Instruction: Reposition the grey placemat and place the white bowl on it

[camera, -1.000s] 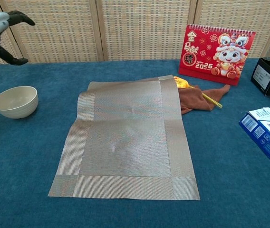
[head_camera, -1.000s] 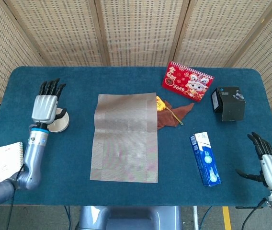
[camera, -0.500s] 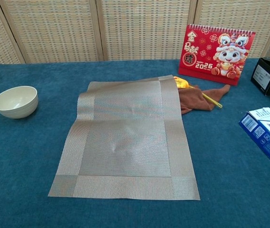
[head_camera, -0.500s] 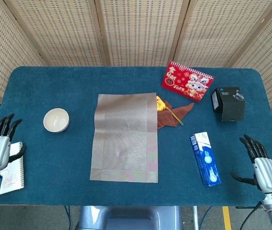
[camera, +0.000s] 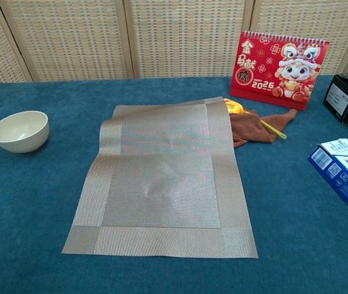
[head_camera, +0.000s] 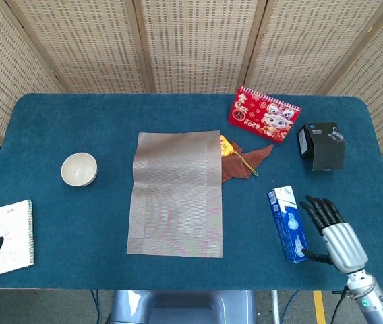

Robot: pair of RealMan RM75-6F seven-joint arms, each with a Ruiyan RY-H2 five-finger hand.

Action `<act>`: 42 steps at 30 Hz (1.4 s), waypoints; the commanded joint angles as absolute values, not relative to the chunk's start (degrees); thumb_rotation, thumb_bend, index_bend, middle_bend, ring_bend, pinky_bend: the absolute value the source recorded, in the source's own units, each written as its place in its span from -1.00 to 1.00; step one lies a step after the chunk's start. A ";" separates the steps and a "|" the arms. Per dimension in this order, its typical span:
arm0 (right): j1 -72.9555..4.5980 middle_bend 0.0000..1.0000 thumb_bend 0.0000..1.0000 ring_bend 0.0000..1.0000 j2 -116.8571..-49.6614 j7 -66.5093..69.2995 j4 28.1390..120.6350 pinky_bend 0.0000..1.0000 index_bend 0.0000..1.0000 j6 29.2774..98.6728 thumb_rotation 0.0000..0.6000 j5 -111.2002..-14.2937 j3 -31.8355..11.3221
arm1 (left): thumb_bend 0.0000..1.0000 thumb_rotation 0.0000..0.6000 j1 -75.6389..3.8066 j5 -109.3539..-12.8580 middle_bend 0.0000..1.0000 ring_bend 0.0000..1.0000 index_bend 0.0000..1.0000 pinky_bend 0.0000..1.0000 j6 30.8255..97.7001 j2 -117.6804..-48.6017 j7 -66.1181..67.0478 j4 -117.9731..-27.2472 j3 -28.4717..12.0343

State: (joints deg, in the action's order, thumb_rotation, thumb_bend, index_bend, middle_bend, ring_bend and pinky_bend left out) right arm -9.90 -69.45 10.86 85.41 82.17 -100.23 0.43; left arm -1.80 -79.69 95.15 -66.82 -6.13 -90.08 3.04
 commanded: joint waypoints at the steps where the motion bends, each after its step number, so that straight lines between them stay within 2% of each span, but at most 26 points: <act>1: -12.53 -1.00 -0.87 -1.00 -70.78 8.25 85.78 -1.00 -0.92 79.77 1.00 -103.79 1.68 | -0.42 1.00 -1.02 -79.97 -1.00 -1.00 -0.73 -1.00 95.59 -67.13 -7.28 -89.07 2.65; 10: -19.06 -1.00 -0.87 -1.00 -75.70 8.89 85.82 -1.00 -0.75 73.39 1.00 -108.83 3.69 | -0.42 1.00 0.03 -78.78 -1.00 -1.00 -0.73 -1.00 94.47 -66.22 -9.82 -88.76 0.45; 16: -20.95 -1.00 -0.87 -1.00 -82.40 6.52 84.81 -1.00 -0.64 71.38 1.00 -108.99 3.91 | -0.42 1.00 0.92 -78.39 -1.00 -1.00 -0.73 -1.00 94.68 -65.27 -11.21 -89.12 -1.17; 24: -21.10 -1.00 -0.76 -1.00 -92.16 4.15 77.62 -1.00 -0.45 73.42 1.00 -108.31 3.14 | -0.42 1.00 1.44 -77.77 -1.00 -1.00 -0.73 -1.00 93.25 -64.97 -12.23 -88.87 -2.25; 32: -21.54 -1.00 -0.64 -1.00 -99.46 5.62 70.14 -1.00 -0.43 74.71 1.00 -105.55 1.94 | -0.42 1.00 1.86 -78.02 -1.00 -1.00 -0.73 -1.00 92.39 -64.81 -13.07 -88.88 -2.95; 42: -21.73 -1.00 -0.63 -1.00 -102.55 6.17 66.41 -1.00 -0.49 74.19 1.00 -102.99 2.75 | -0.42 1.00 2.12 -78.03 -1.00 -1.00 -0.71 -1.00 91.36 -64.86 -13.59 -88.64 -3.77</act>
